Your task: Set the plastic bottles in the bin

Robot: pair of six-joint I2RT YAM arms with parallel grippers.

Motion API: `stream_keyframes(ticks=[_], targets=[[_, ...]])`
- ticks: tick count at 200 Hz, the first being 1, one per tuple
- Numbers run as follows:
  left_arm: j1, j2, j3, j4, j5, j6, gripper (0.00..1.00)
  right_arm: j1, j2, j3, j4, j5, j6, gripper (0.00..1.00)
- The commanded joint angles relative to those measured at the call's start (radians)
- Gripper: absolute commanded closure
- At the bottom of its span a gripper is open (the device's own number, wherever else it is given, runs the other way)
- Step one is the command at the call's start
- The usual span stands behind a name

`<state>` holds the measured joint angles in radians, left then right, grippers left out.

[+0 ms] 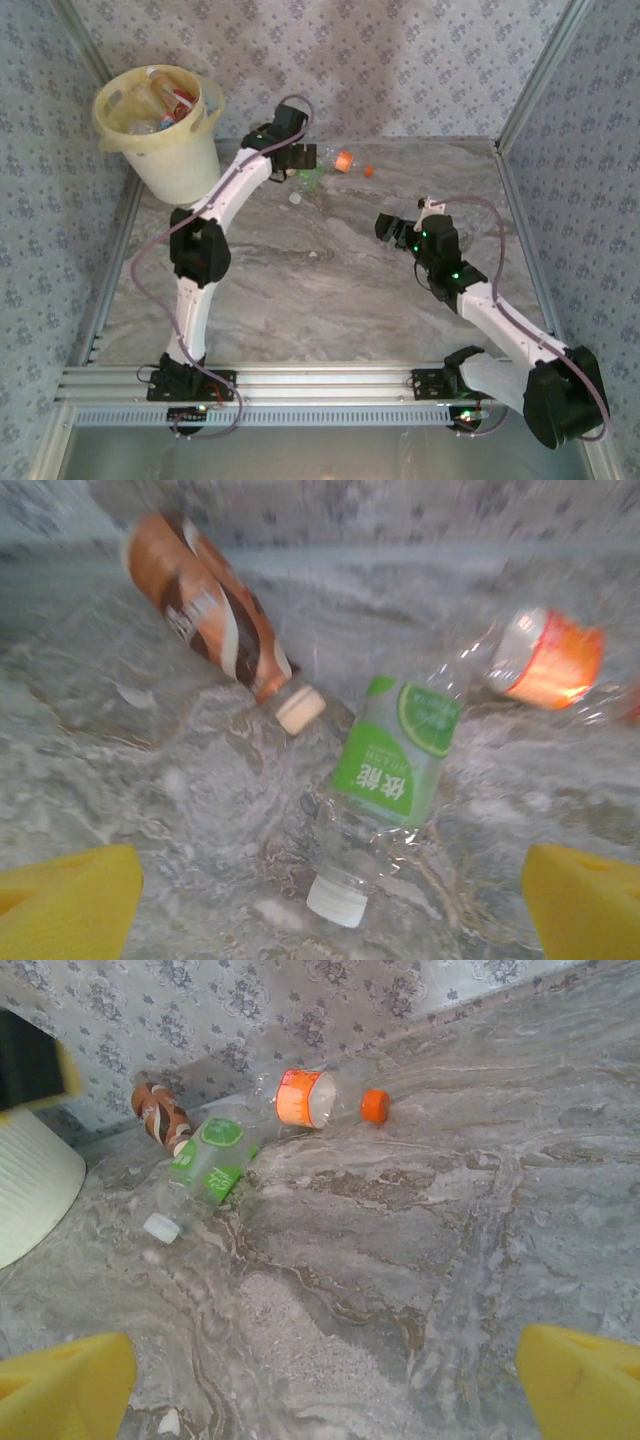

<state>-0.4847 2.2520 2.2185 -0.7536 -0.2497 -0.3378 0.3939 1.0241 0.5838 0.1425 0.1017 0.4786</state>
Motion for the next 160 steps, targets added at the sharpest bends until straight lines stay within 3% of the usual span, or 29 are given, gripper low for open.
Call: stream_keyframes(ticks=[1, 29, 49, 71, 118, 160], targets=[[0.003, 0.076, 0.101, -0.012, 0.030, 0.030, 0.02, -0.003, -0.061, -0.006, -0.108, 0.015, 0.010, 0.00], [0.023, 0.242, 0.328, -0.114, 0.042, 0.044, 0.02, -0.006, -0.118, -0.023, -0.159, 0.048, -0.003, 0.00], [0.029, 0.333, 0.439, -0.155, 0.131, 0.060, 0.02, -0.006, -0.147, -0.039, -0.169, 0.070, -0.006, 0.00], [0.019, 0.368, 0.442, -0.128, 0.190, 0.092, 0.02, -0.009, -0.150, -0.052, -0.163, 0.087, -0.003, 0.00], [0.009, 0.445, 0.465, -0.104, 0.117, 0.122, 0.05, -0.015, -0.127, -0.044, -0.153, 0.093, -0.013, 0.00], [0.008, 0.476, 0.467, -0.083, 0.129, 0.135, 0.11, -0.019, -0.104, -0.041, -0.137, 0.092, -0.012, 0.00]])
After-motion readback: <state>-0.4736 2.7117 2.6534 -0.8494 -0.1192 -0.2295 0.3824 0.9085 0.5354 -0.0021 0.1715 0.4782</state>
